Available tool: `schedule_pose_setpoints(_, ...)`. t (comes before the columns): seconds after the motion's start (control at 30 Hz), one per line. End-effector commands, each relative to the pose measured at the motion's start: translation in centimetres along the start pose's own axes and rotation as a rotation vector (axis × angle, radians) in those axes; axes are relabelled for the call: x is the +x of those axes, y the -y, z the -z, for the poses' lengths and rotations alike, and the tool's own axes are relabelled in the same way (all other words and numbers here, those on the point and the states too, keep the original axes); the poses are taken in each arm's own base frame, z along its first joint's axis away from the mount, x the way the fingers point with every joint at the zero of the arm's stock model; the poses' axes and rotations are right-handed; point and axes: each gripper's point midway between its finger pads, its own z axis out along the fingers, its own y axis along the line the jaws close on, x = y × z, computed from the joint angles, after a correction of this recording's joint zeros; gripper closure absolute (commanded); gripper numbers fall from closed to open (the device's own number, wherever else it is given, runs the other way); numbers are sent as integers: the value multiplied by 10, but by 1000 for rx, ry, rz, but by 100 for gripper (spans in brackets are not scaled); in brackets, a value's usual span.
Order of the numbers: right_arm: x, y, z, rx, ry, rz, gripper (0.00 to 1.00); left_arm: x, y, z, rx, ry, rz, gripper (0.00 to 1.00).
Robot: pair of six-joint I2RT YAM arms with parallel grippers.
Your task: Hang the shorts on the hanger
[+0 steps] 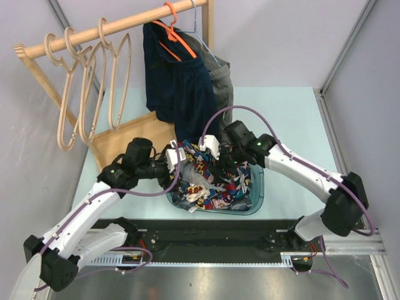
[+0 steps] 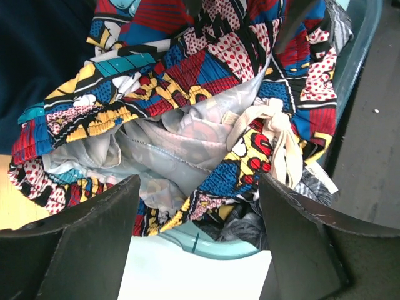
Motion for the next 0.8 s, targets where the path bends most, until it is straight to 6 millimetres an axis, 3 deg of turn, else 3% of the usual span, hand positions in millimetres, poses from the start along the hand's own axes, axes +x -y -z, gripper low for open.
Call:
schedule_pose_setpoints(0.0,19,21,-13,30,-53,5,25,-13,-3,-4,-30,128,-49,18)
schedule_pose_setpoints(0.1,27,28,-14,33,-64,-26,46,-19,3,-6,-4,194,-80,18)
schedule_pose_setpoints(0.13,28,34,-12,46,-60,-40,64,-16,5,-11,12,195,-80,18)
schedule_pose_setpoints(0.23,19,39,-4,47,-4,-66,100,-21,1,-19,10,230,-129,18)
schedule_pose_setpoints(0.27,17,43,2,48,23,-87,100,-27,-5,-22,-12,247,-167,18)
schedule_pose_setpoints(0.33,1,32,17,-10,112,-118,100,-33,-10,-26,-46,264,-214,18)
schedule_pose_setpoints(0.47,-24,16,46,-64,235,-128,100,-69,-25,-27,-168,372,-364,18)
schedule_pose_setpoints(0.53,-33,6,55,-91,276,-146,100,-77,-21,-33,-166,394,-417,18)
schedule_pose_setpoints(0.77,-43,-8,66,-145,316,-182,100,-109,-19,-36,-247,469,-585,18)
